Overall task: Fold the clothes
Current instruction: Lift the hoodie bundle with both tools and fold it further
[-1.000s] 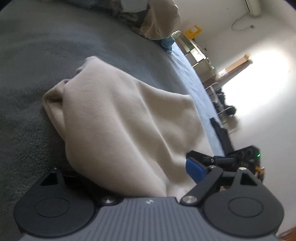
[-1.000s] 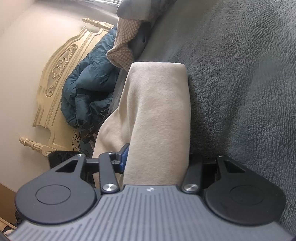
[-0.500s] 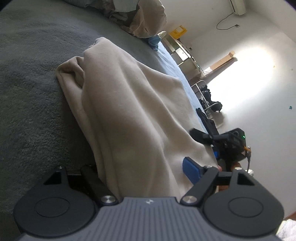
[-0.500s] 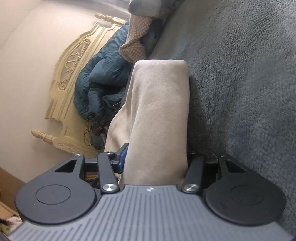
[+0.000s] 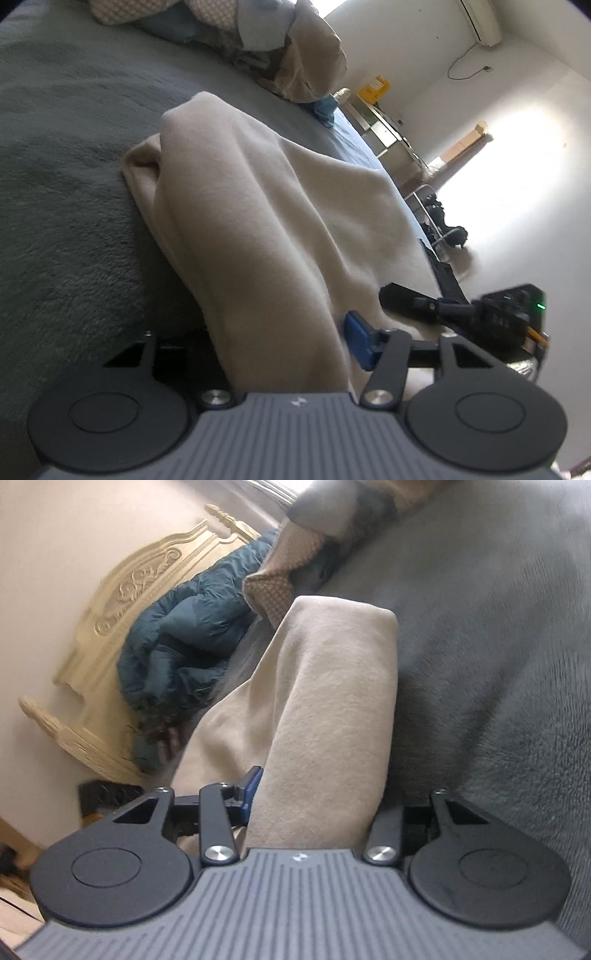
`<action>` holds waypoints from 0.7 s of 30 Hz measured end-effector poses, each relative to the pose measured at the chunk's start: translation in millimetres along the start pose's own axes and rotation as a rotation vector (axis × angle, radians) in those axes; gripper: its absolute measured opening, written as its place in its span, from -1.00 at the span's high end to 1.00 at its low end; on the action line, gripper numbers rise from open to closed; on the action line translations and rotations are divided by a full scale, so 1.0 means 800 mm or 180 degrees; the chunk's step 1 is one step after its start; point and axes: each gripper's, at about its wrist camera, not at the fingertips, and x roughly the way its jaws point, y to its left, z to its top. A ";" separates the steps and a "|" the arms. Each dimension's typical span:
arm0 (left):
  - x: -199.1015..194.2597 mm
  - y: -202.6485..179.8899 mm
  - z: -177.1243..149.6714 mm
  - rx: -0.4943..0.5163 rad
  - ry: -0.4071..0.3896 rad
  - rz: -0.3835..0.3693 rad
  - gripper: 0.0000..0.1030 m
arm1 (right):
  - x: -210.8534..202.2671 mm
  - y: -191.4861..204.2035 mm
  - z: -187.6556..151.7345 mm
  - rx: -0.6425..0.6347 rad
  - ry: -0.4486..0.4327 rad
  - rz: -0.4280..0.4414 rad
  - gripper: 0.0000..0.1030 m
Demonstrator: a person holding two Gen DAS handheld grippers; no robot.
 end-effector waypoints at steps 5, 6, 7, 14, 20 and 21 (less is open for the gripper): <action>-0.008 -0.022 -0.002 0.0172 -0.0047 0.0127 0.04 | -0.007 0.048 -0.017 -0.0486 -0.0224 -0.0372 0.19; -0.009 -0.024 -0.002 0.0167 -0.0050 0.0121 0.04 | -0.009 0.056 -0.021 -0.0574 -0.0270 -0.0440 0.20; -0.010 -0.026 -0.002 0.0153 -0.0053 0.0114 0.04 | -0.010 0.062 -0.024 -0.0644 -0.0306 -0.0495 0.20; -0.017 -0.036 -0.002 0.0083 -0.0022 0.0118 0.03 | -0.012 0.102 -0.048 -0.1198 -0.0512 -0.0834 0.21; -0.016 -0.063 -0.004 0.0149 0.0008 0.0137 0.02 | -0.028 0.098 -0.052 -0.1274 -0.0571 -0.0829 0.21; -0.015 -0.068 -0.005 0.0155 0.0014 0.0135 0.02 | -0.033 0.097 -0.053 -0.1271 -0.0581 -0.0823 0.21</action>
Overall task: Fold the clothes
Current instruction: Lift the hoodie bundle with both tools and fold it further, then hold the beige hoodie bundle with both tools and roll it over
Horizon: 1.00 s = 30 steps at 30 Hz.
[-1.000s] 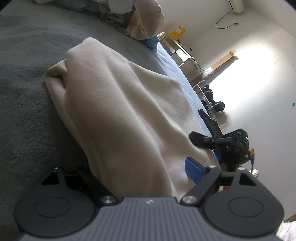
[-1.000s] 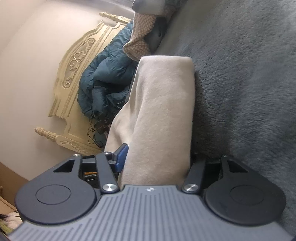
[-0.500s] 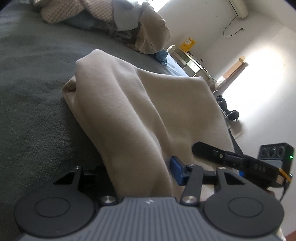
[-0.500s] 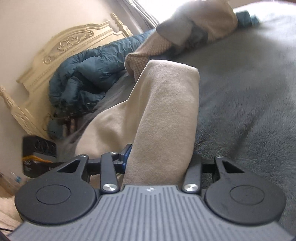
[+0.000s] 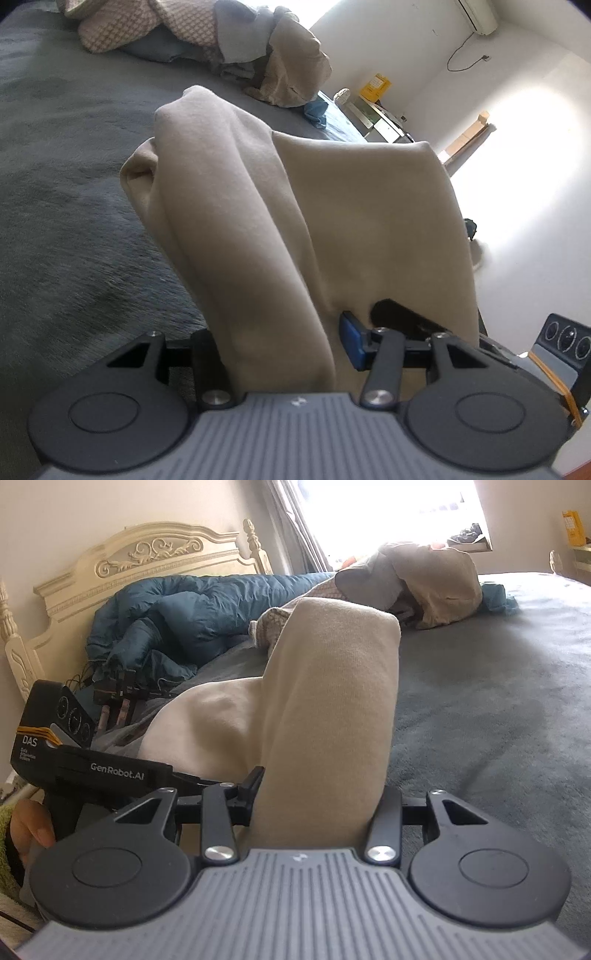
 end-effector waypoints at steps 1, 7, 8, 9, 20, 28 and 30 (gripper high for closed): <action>0.002 -0.006 -0.001 0.0007 0.0005 -0.0004 0.02 | -0.004 -0.002 -0.001 0.0003 -0.0011 0.0003 0.21; 0.022 -0.051 -0.001 0.0108 0.0090 -0.0116 0.01 | -0.040 -0.019 -0.003 0.0030 -0.0157 -0.0051 0.22; 0.027 -0.060 0.001 0.0144 0.0115 -0.0143 0.00 | -0.047 -0.024 -0.003 0.0050 -0.0183 -0.0077 0.22; 0.032 -0.068 0.001 0.0192 0.0138 -0.0168 -0.01 | -0.055 -0.029 -0.003 0.0071 -0.0209 -0.0103 0.22; 0.107 -0.169 0.001 0.0530 0.0402 -0.0653 -0.04 | -0.140 -0.081 0.010 0.0182 -0.0390 -0.0548 0.22; 0.170 -0.252 0.002 0.0728 0.0539 -0.1072 -0.07 | -0.200 -0.134 0.043 0.0170 -0.0419 -0.0877 0.22; 0.189 -0.273 0.003 0.0754 0.0569 -0.1170 -0.08 | -0.214 -0.148 0.053 0.0133 -0.0409 -0.0959 0.22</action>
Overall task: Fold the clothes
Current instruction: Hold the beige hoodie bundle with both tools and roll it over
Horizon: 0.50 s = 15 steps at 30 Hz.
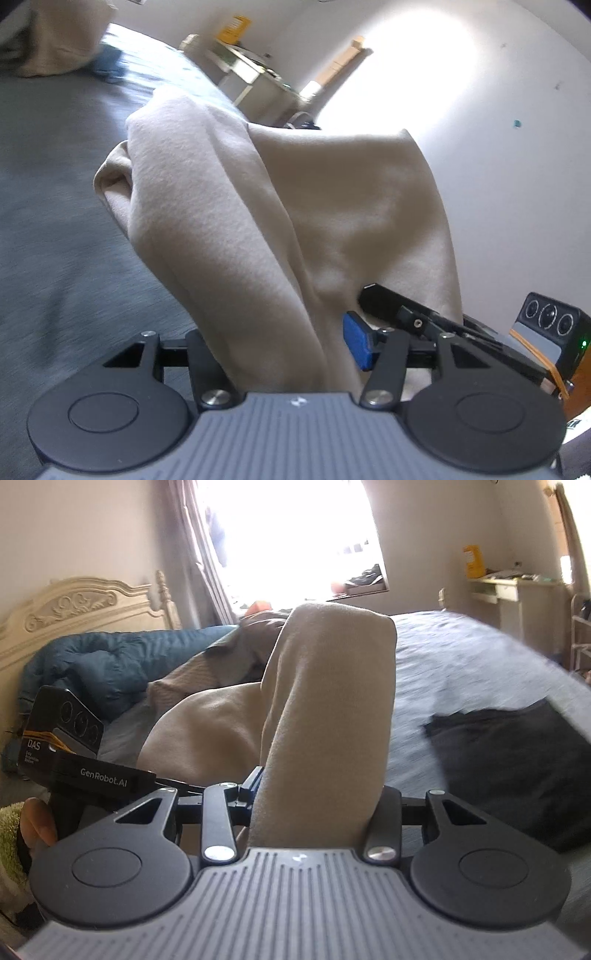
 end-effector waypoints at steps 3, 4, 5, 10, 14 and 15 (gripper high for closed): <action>0.034 -0.017 0.011 0.0029 0.0033 -0.0138 -0.08 | -0.007 -0.028 0.021 -0.0031 0.0026 -0.0105 0.22; 0.043 -0.022 0.013 0.0037 0.0041 -0.0183 -0.09 | -0.007 -0.039 0.029 -0.0035 0.0038 -0.0122 0.22; 0.053 -0.027 0.016 0.0049 0.0048 -0.0224 -0.10 | -0.007 -0.051 0.037 -0.0039 0.0051 -0.0137 0.22; 0.116 -0.034 0.046 -0.0053 0.0159 -0.0430 -0.12 | -0.005 -0.107 0.073 -0.0052 0.0144 -0.0176 0.22; 0.161 -0.034 0.068 -0.0099 0.0243 -0.0452 -0.12 | 0.014 -0.154 0.094 0.0091 0.0281 -0.0130 0.22; 0.170 -0.034 0.073 -0.0097 0.0264 -0.0441 -0.12 | 0.019 -0.166 0.097 0.0144 0.0313 -0.0116 0.22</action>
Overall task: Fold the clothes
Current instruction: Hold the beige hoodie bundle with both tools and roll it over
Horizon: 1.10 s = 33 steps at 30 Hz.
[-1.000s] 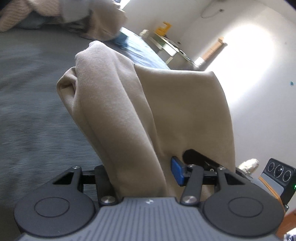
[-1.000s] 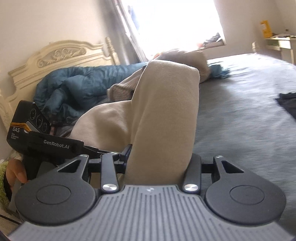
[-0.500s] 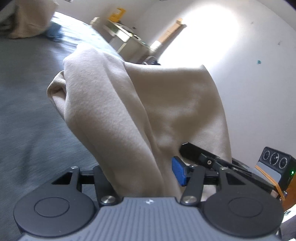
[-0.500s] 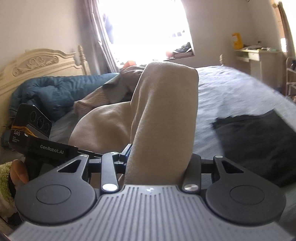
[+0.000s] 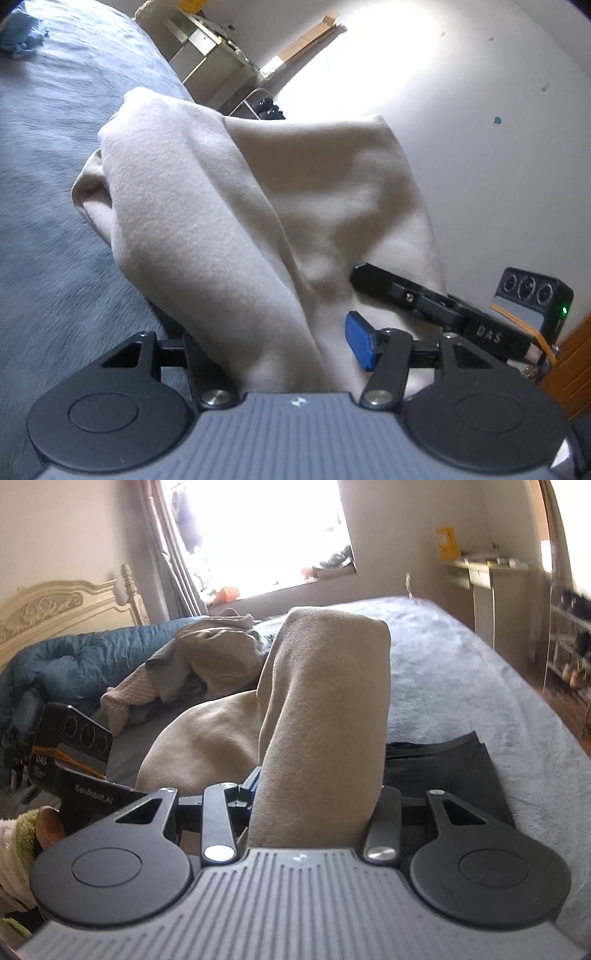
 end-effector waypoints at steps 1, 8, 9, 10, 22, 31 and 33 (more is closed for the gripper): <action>0.009 0.002 0.005 -0.0004 0.0018 0.0008 -0.12 | 0.008 -0.015 0.004 0.0072 0.0040 0.0040 0.22; 0.065 0.022 0.035 -0.0057 0.0156 0.0026 -0.12 | 0.048 -0.113 0.019 0.0683 0.0252 0.0389 0.23; 0.073 0.025 0.038 -0.0045 0.0179 0.0038 -0.12 | 0.055 -0.122 0.021 0.0736 0.0273 0.0418 0.23; 0.080 0.027 0.039 -0.0041 0.0199 0.0057 -0.12 | 0.062 -0.130 0.022 0.0751 0.0303 0.0439 0.23; 0.150 0.078 0.092 -0.0329 0.0423 0.0116 -0.13 | 0.120 -0.206 0.015 0.1166 0.0728 0.0622 0.22; 0.109 0.067 0.079 -0.0391 0.0406 0.0159 -0.13 | 0.136 -0.226 0.020 0.1296 0.0703 0.0767 0.19; 0.114 0.073 0.077 -0.0395 0.0442 0.0209 -0.13 | 0.145 -0.230 0.016 0.1289 0.0723 0.0787 0.19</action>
